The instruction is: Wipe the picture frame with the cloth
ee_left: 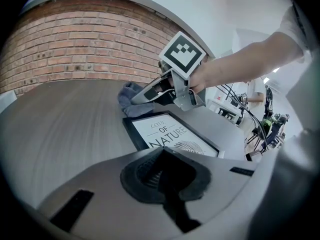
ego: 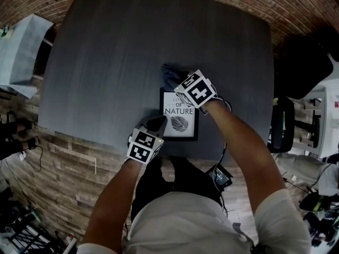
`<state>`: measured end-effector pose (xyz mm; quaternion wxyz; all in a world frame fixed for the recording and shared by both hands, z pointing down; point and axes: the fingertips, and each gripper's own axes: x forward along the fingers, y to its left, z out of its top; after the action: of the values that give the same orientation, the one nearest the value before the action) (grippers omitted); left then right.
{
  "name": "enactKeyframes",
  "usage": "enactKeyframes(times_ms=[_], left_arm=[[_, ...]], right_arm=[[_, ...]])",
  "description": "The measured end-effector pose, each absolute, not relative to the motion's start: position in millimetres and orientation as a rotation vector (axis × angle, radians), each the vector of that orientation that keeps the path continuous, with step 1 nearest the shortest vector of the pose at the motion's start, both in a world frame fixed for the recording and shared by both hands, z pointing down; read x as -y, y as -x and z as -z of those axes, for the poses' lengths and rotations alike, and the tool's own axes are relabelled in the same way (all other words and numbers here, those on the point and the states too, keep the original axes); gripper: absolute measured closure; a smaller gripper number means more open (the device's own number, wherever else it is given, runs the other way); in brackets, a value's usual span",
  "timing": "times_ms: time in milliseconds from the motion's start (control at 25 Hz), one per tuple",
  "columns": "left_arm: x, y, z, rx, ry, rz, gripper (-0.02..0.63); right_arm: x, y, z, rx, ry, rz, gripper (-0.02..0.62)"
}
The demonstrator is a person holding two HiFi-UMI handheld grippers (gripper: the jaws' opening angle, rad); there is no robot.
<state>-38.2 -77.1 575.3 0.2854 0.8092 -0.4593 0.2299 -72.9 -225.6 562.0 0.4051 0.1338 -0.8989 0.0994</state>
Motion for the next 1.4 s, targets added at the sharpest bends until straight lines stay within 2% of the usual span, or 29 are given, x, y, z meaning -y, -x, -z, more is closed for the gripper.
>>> enactKeyframes(times_ms=[1400], left_arm=[[80,42,-575,1.275,-2.15,-0.611,0.6]], right_arm=[[246,-54,-560,2.139,-0.559,-0.169,0.499]])
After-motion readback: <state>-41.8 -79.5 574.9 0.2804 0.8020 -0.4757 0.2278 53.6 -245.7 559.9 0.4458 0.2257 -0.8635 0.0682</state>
